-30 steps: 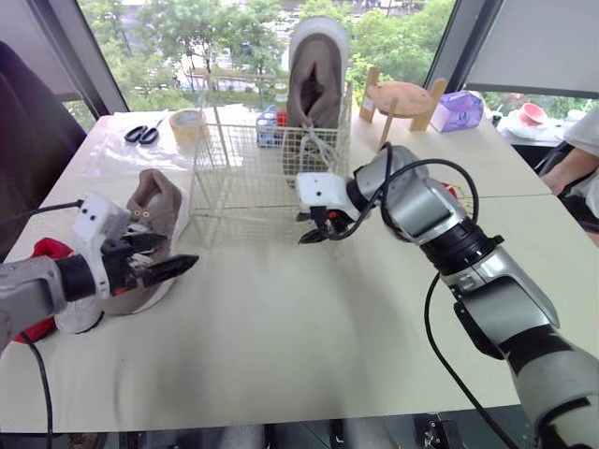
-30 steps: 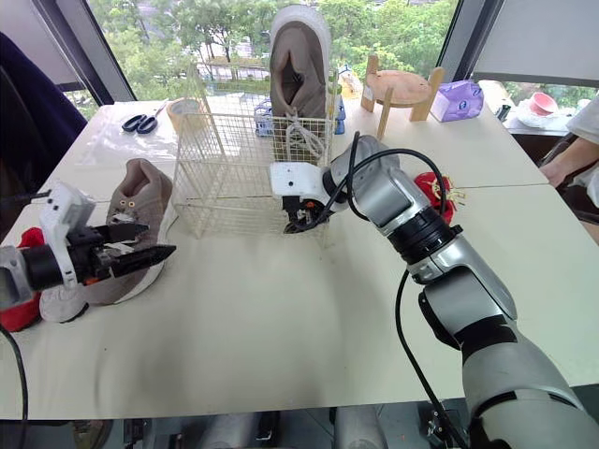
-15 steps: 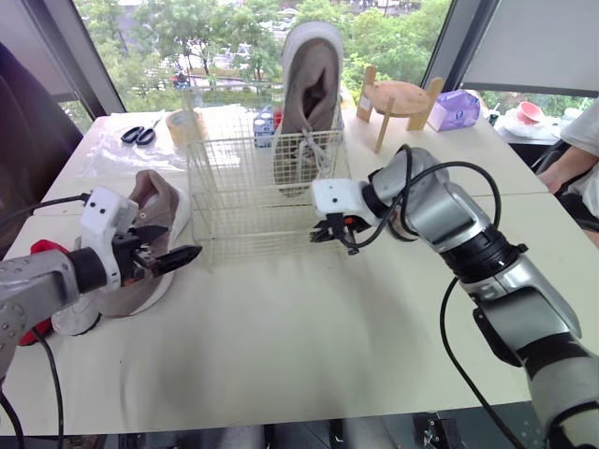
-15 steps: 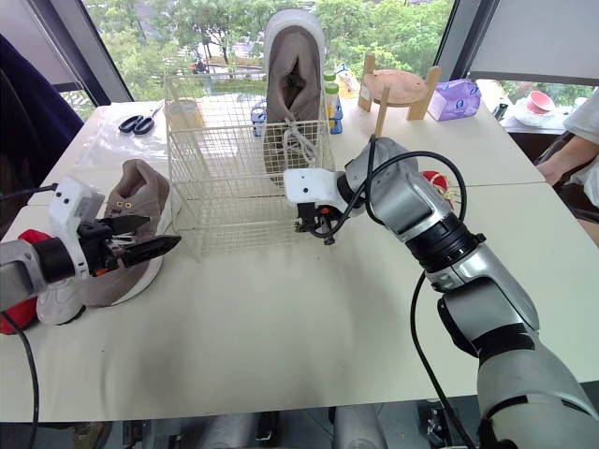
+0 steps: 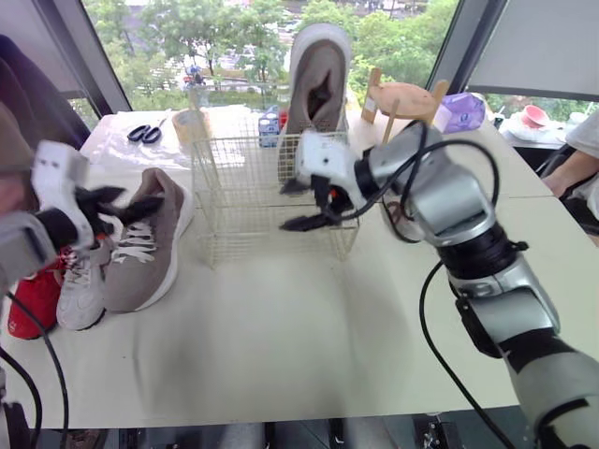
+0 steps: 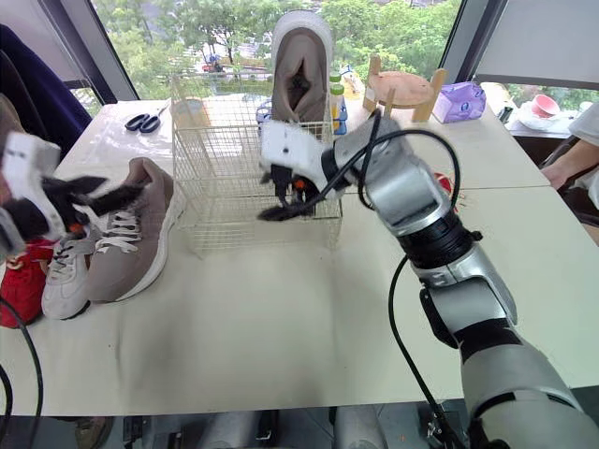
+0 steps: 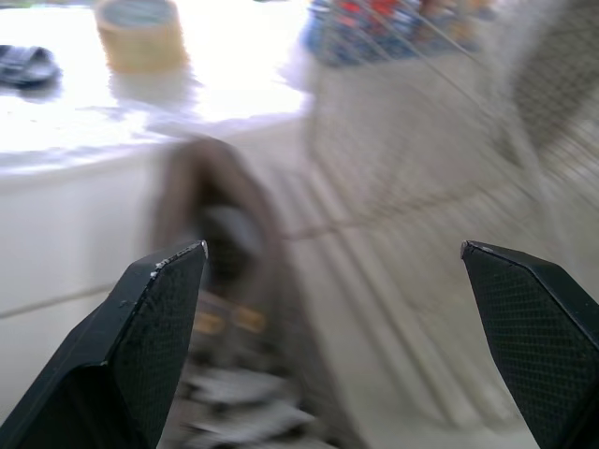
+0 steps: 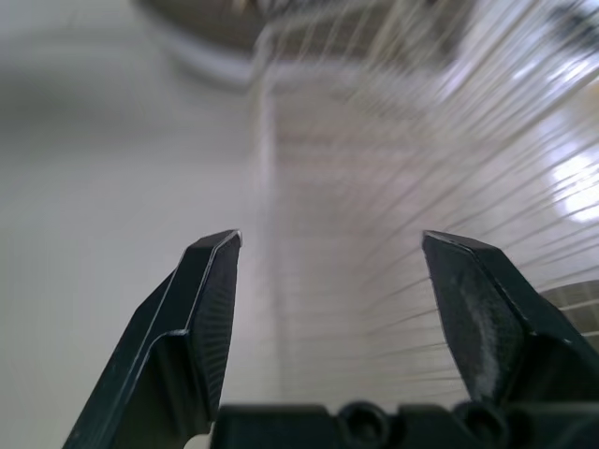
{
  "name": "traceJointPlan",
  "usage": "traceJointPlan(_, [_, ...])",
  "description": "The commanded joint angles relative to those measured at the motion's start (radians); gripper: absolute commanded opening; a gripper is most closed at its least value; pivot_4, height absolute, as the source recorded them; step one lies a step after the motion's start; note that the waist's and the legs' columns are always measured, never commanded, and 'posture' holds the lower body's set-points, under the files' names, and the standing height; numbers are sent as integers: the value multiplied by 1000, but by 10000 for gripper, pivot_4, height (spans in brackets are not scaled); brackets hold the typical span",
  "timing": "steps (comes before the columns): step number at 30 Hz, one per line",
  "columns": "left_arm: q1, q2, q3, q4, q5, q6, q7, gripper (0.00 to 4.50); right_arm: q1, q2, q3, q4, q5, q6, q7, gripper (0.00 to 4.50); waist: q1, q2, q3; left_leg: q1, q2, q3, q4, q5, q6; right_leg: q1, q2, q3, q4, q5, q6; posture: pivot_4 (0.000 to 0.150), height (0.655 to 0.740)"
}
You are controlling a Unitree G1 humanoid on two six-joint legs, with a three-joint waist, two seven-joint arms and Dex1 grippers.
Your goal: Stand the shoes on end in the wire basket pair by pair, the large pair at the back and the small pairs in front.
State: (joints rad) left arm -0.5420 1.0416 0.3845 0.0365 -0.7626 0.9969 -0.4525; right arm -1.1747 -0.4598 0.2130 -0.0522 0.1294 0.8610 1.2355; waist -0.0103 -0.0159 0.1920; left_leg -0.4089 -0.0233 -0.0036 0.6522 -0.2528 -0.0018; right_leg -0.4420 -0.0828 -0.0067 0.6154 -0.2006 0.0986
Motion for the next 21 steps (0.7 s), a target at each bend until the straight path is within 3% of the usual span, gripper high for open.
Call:
traceJointPlan(1, [-117,69,-110,163,117,-38,-90,45000,-35,-2,-181,-87,195,155,2,34156,-1,0,0,0,0,0,0,0,0,0,0,0,0,0,0,1500,7400])
traceJointPlan(7, [-457,22,-401,595,403,-154,-219,45000,124,-120,-128,-225,254,104,1,34156,0,-4,-2,0,-3,2,1,0,0,3,1,-2,-1,0,0,1500,7400])
traceJointPlan(12, [-708,-96,-563,996,629,-348,-347,45000,202,-91,-113,-257,269,95,-112,34156,-4,-5,-2,0,-2,5,1,0,1,1,1,0,1,0,1,1500,7400])
traceJointPlan(17, [-809,-177,-627,1213,770,-438,-425,45000,237,-55,-122,-282,294,129,-223,34156,-7,-5,-2,-2,-2,6,2,0,2,1,1,0,1,0,1,1500,7400])
traceJointPlan(21, [-809,-224,-623,1288,839,-467,-402,45000,267,-36,-130,-300,311,153,-306,34156,-6,-6,-2,-2,-1,6,2,-1,3,0,1,0,2,0,1,1500,7400])
